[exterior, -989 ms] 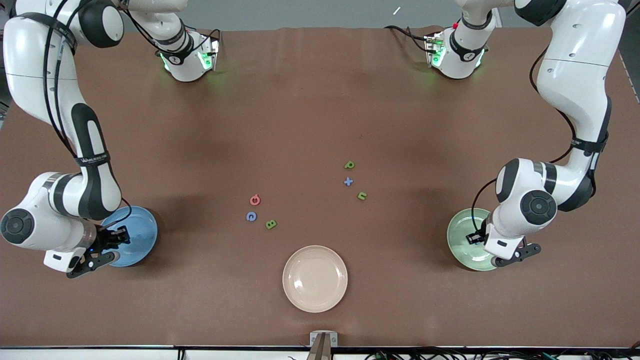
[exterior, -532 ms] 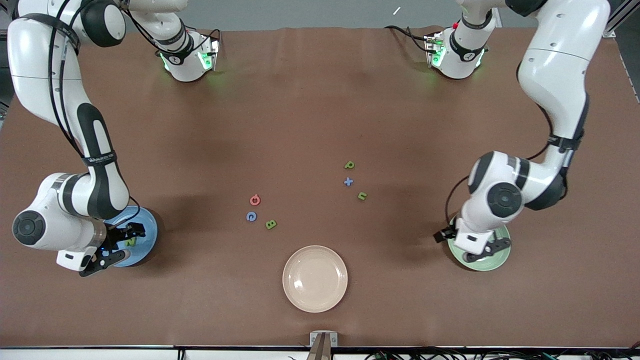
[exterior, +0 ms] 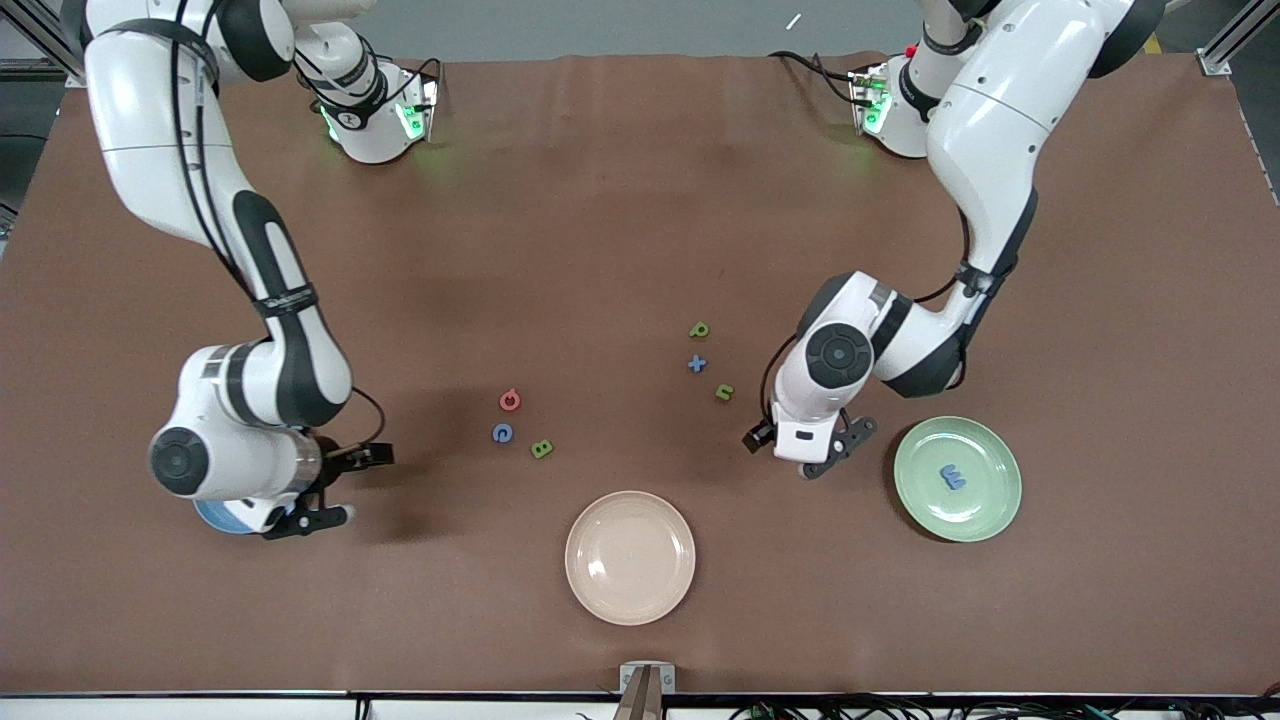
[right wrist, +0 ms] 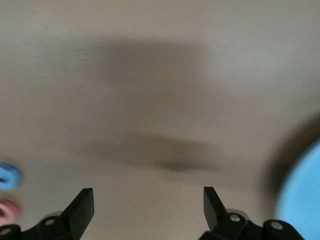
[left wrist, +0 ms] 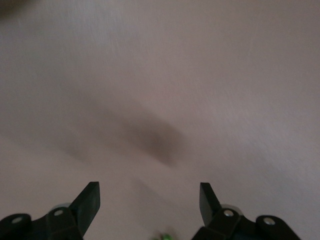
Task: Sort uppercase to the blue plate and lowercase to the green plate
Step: 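Grasp the u with the left gripper while the right gripper grasps the c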
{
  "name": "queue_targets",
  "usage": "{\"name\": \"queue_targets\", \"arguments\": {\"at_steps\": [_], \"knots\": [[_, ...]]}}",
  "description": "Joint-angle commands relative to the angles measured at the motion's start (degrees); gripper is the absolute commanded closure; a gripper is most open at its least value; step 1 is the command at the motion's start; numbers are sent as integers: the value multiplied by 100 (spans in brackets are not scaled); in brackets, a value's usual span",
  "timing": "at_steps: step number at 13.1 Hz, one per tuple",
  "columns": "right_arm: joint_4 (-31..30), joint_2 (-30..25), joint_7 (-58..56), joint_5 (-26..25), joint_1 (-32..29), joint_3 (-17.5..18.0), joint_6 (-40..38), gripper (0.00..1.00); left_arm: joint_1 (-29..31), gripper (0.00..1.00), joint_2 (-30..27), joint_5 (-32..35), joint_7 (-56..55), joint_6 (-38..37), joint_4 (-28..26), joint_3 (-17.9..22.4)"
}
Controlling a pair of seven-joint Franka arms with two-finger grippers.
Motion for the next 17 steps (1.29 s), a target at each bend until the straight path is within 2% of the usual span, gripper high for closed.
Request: {"name": "queue_targets", "arguments": {"at_steps": [1,3,5,7,9,11,12,14,17], "knots": [[-118,-97,1414,101,604,-60,24,3,-308,18,105,-123,-985,142,34,27],[-170,-70,2372,101,1008,-60,191,5,-545,24,158,-115,-1532,213,-10,27],[-459,-61,2955,101,1247,-60,707,5,-599,34,158,-106,-1874,213,-176,36],[-793,-53,3036,101,1388,-60,1244,6,-599,36,150,-88,-1947,213,-300,36],[-953,-53,3124,101,1484,-60,1431,7,-599,39,150,-97,-2008,213,-327,36],[-971,-53,3160,101,1529,-60,1422,15,-599,44,158,-97,-2087,231,-327,36],[-971,-53,3151,93,1564,-69,1422,27,-599,51,158,-88,-2096,231,-327,27],[-971,-53,3151,93,1582,-69,1413,51,-599,75,158,-71,-2087,231,-327,27],[-962,-53,3151,93,1608,-69,1396,87,-599,76,263,-44,-2087,266,-309,36]]}}
